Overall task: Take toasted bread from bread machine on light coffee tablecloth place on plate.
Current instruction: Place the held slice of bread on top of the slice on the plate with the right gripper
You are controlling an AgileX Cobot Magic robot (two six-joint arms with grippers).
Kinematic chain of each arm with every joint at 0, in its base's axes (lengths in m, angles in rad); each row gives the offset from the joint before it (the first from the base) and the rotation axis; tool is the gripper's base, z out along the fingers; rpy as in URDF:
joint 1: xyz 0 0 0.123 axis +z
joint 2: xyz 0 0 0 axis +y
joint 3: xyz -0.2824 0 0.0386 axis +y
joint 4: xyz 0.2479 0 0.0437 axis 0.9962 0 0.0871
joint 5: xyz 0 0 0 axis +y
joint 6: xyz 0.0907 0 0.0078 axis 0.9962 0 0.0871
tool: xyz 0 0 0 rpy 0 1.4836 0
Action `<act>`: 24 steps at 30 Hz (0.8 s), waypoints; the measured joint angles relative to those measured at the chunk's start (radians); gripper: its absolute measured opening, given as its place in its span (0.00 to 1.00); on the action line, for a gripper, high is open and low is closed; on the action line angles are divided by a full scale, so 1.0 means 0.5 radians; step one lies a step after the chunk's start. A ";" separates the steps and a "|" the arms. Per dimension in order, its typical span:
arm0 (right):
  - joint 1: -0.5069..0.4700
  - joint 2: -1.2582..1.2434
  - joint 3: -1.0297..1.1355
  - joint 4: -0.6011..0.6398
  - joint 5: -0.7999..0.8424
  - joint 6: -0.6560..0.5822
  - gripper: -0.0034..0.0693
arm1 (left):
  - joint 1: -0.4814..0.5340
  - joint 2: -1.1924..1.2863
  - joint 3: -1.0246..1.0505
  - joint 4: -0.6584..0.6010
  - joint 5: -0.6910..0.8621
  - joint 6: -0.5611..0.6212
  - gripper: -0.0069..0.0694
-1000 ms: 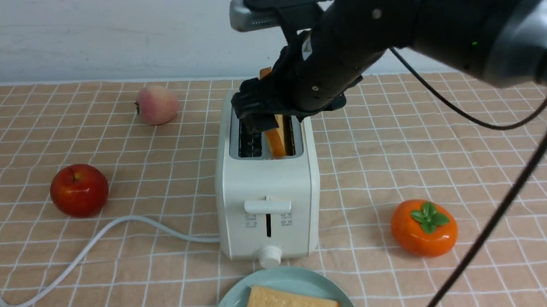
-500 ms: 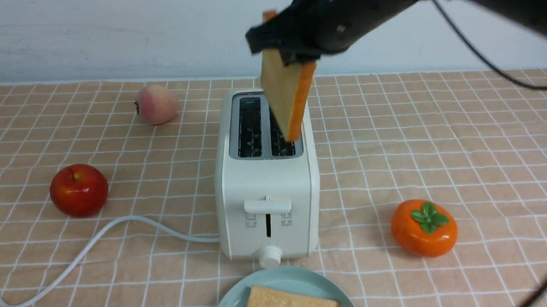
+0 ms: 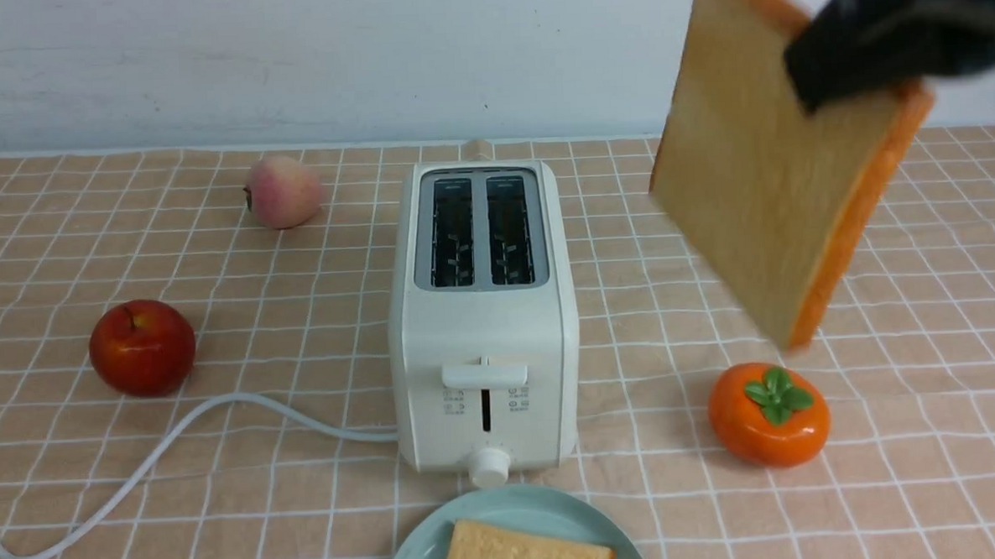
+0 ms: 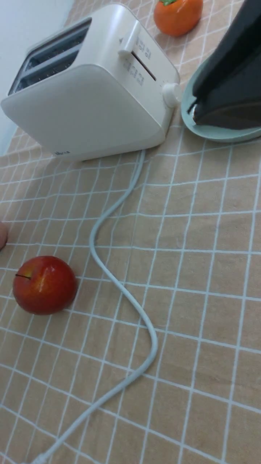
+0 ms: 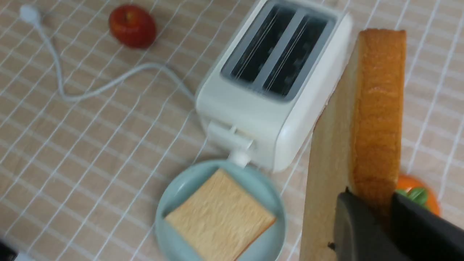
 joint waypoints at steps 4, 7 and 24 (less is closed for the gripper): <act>0.000 -0.002 0.565 0.496 -0.059 -0.212 0.14 | 0.000 0.000 0.053 -0.042 -0.035 0.000 0.07; 0.000 0.027 0.894 0.881 -0.327 -0.471 0.14 | 0.000 0.000 0.106 -0.092 -0.058 0.000 0.07; 0.000 0.584 1.415 1.918 -1.195 -1.379 0.14 | 0.000 0.000 0.158 -0.193 -0.116 0.000 0.07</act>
